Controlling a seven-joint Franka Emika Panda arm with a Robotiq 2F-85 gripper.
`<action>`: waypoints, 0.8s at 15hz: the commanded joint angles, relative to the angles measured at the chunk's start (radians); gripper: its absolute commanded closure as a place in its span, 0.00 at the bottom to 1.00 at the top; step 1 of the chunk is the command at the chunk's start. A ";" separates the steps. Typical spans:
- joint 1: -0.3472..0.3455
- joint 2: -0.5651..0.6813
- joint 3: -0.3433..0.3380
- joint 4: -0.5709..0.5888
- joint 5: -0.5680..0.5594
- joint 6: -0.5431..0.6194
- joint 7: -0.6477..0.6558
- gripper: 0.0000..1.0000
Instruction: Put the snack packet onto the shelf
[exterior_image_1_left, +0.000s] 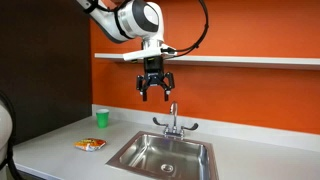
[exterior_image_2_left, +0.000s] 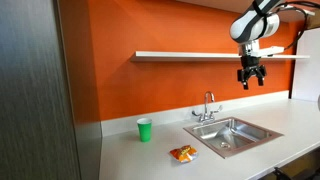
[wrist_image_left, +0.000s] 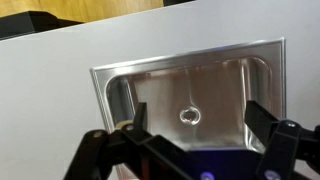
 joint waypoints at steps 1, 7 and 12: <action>0.000 0.001 0.000 0.001 0.001 -0.002 0.000 0.00; 0.081 0.047 0.027 0.006 0.032 0.033 -0.091 0.00; 0.161 0.092 0.081 0.020 0.040 0.048 -0.140 0.00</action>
